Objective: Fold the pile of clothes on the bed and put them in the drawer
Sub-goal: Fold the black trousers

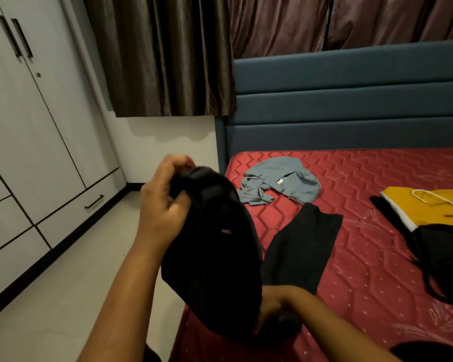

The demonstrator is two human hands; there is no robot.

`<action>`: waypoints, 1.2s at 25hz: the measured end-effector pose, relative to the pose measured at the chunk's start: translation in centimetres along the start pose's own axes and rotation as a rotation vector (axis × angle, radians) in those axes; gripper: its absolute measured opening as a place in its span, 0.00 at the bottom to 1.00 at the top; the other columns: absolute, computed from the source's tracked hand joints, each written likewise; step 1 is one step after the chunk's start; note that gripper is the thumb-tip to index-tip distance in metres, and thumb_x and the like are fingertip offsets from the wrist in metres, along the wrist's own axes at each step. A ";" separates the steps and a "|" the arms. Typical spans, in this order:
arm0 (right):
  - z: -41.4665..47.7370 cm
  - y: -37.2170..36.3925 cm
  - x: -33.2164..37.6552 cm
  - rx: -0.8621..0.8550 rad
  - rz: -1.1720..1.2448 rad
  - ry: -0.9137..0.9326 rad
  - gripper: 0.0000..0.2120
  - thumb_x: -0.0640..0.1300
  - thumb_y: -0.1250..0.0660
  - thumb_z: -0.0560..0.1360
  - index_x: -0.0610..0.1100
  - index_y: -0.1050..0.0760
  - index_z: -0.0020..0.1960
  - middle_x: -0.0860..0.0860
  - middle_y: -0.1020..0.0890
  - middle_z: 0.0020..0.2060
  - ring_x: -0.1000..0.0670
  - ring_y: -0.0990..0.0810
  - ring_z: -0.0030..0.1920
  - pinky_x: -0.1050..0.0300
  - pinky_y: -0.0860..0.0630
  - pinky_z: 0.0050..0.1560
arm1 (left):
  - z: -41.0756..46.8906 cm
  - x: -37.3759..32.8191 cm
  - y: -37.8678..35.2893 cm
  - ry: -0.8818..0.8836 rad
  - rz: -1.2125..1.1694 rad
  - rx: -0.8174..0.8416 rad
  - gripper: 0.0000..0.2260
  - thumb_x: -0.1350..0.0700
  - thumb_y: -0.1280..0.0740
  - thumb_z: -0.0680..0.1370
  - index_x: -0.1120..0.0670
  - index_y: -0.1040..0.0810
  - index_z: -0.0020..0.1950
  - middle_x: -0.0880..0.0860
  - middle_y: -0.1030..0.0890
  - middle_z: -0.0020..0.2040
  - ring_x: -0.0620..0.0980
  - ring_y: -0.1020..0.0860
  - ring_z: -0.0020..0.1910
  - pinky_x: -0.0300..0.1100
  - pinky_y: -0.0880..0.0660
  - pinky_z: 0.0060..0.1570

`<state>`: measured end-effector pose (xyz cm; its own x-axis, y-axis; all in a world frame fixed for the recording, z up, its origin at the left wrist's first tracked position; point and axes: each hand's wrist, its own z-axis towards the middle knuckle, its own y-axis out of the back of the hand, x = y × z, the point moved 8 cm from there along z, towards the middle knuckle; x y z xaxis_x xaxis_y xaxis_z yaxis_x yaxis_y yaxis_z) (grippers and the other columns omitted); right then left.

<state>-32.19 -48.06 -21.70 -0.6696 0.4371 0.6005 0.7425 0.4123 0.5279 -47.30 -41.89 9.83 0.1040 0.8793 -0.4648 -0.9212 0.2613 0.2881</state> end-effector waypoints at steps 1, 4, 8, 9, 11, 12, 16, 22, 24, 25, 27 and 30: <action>0.2 0.4 -0.8 -0.008 0.009 -0.040 0.20 0.41 0.22 0.66 0.52 0.29 0.50 0.55 0.24 0.42 0.50 0.25 0.48 0.54 0.22 0.40 | 0.7 0.5 0.2 0.014 0.008 -0.044 0.19 0.72 0.39 0.70 0.51 0.29 0.53 0.37 0.25 0.48 0.37 0.25 0.49 0.33 0.28 0.51; -1.5 10.0 -3.1 -0.341 -0.007 -0.100 0.17 0.45 0.21 0.63 0.49 0.25 0.48 0.49 0.21 0.46 0.50 0.22 0.46 0.52 0.21 0.45 | 3.8 2.5 1.3 0.070 0.043 -0.186 0.16 0.71 0.38 0.74 0.55 0.29 0.58 0.40 0.26 0.49 0.34 0.25 0.49 0.31 0.27 0.52; -18.5 30.4 -1.6 -1.464 0.222 -0.053 0.15 0.32 0.34 0.72 0.42 0.22 0.57 0.39 0.19 0.54 0.40 0.21 0.57 0.53 0.28 0.51 | 8.6 6.0 2.7 0.077 -0.060 -0.216 0.19 0.73 0.39 0.73 0.51 0.26 0.55 0.46 0.22 0.51 0.44 0.23 0.54 0.43 0.25 0.59; -23.6 33.0 -0.4 -1.693 0.274 -0.016 0.18 0.30 0.38 0.71 0.42 0.23 0.58 0.38 0.20 0.55 0.38 0.22 0.57 0.51 0.29 0.54 | 9.6 6.8 2.3 0.074 -0.079 -0.174 0.21 0.74 0.39 0.72 0.50 0.24 0.54 0.46 0.20 0.52 0.46 0.23 0.55 0.46 0.25 0.60; -32.1 34.8 2.6 -2.019 0.204 0.058 0.19 0.30 0.42 0.69 0.44 0.25 0.56 0.36 0.20 0.51 0.35 0.23 0.54 0.47 0.28 0.51 | 10.6 8.5 1.2 0.093 -0.106 -0.127 0.25 0.77 0.41 0.71 0.49 0.22 0.52 0.46 0.19 0.52 0.48 0.22 0.57 0.48 0.25 0.62; -34.4 34.4 3.3 -2.107 0.133 0.083 0.18 0.31 0.42 0.68 0.45 0.27 0.54 0.36 0.20 0.49 0.34 0.23 0.51 0.45 0.29 0.47 | 10.7 9.6 0.9 0.112 -0.128 -0.124 0.25 0.78 0.42 0.71 0.50 0.22 0.53 0.49 0.19 0.53 0.49 0.23 0.58 0.51 0.26 0.63; -32.6 29.5 -1.1 -2.024 -0.186 -0.003 0.15 0.31 0.36 0.65 0.44 0.27 0.50 0.35 0.20 0.41 0.32 0.22 0.43 0.45 0.27 0.39 | 7.6 14.6 0.2 0.140 0.020 -0.025 0.22 0.76 0.40 0.73 0.52 0.18 0.53 0.50 0.25 0.67 0.57 0.29 0.66 0.52 0.32 0.65; -12.7 12.0 -19.0 -0.764 -0.284 -0.624 0.12 0.43 0.43 0.77 0.53 0.26 0.57 0.46 0.22 0.60 0.44 0.22 0.58 0.55 0.27 0.55 | -15.5 25.1 -4.4 0.285 0.532 0.535 0.38 0.76 0.34 0.64 0.30 0.25 0.50 0.28 0.32 0.65 0.62 0.27 0.59 0.39 0.38 0.57; -9.6 7.9 -21.2 -0.541 -0.275 -0.634 0.16 0.42 0.46 0.78 0.52 0.29 0.62 0.47 0.26 0.65 0.45 0.25 0.63 0.53 0.30 0.61 | -22.6 27.3 -4.3 0.514 0.483 0.712 0.37 0.71 0.30 0.69 0.24 0.26 0.45 0.33 0.33 0.69 0.59 0.31 0.65 0.38 0.40 0.62; -9.1 7.6 -21.0 -0.532 -0.262 -0.614 0.17 0.42 0.45 0.77 0.53 0.30 0.63 0.47 0.27 0.65 0.45 0.25 0.63 0.52 0.30 0.62 | -24.8 27.3 -4.1 0.642 0.427 0.756 0.32 0.70 0.29 0.71 0.26 0.23 0.43 0.41 0.34 0.72 0.57 0.32 0.68 0.39 0.39 0.65; -8.9 8.1 -20.8 -0.581 -0.193 -0.586 0.18 0.40 0.43 0.75 0.56 0.32 0.62 0.47 0.26 0.64 0.44 0.25 0.60 0.51 0.28 0.59 | -25.7 25.8 -4.4 0.906 0.130 0.703 0.25 0.74 0.33 0.73 0.41 0.16 0.47 0.51 0.36 0.72 0.49 0.29 0.65 0.40 0.28 0.61; -8.3 7.4 -21.9 -0.540 -0.134 -0.609 0.22 0.40 0.42 0.74 0.58 0.33 0.65 0.46 0.29 0.65 0.42 0.27 0.62 0.48 0.28 0.62 | -25.7 23.7 -5.0 1.427 -0.530 0.368 0.29 0.76 0.49 0.74 0.51 0.23 0.63 0.55 0.25 0.66 0.55 0.21 0.54 0.49 0.20 0.45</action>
<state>-11.91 -61.22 -26.01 -0.5297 0.8324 0.1630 0.4577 0.1188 0.8811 -49.87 -32.60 -24.17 -0.2497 -0.3743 -0.8931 -0.7351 0.6736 -0.0768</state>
